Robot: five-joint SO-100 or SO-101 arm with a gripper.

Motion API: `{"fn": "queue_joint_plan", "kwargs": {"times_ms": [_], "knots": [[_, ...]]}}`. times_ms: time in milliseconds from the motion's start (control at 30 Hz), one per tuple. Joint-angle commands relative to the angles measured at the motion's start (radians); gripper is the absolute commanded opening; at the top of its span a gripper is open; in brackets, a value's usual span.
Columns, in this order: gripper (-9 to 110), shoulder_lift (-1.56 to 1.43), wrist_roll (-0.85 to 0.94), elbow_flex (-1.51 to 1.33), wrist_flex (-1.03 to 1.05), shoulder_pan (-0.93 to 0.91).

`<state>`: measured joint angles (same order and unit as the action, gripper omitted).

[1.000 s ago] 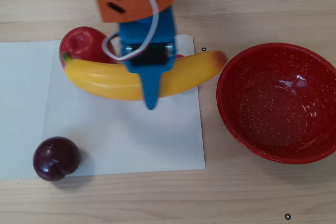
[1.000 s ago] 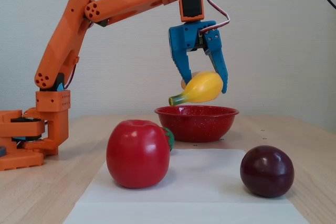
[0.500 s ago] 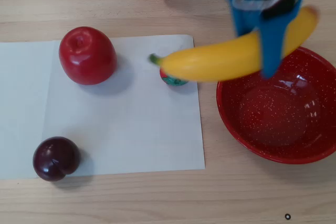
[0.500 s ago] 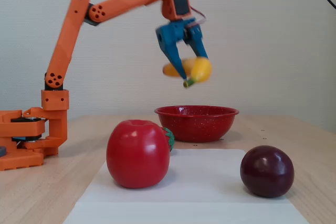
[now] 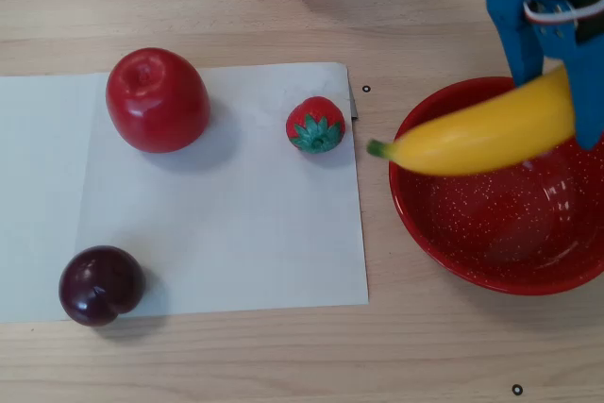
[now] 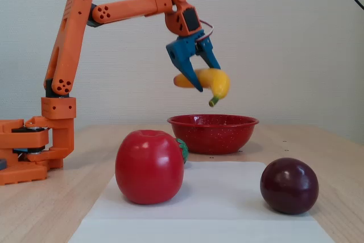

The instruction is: Grasp the banana and put it in the red bowl

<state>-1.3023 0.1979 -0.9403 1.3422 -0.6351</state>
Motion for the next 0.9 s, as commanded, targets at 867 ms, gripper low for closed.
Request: {"fn": "queue_joint_plan", "kwargs": {"times_ms": [867], "knots": [[11,-0.077,0.057,0.110,0.083,0.060]]}}
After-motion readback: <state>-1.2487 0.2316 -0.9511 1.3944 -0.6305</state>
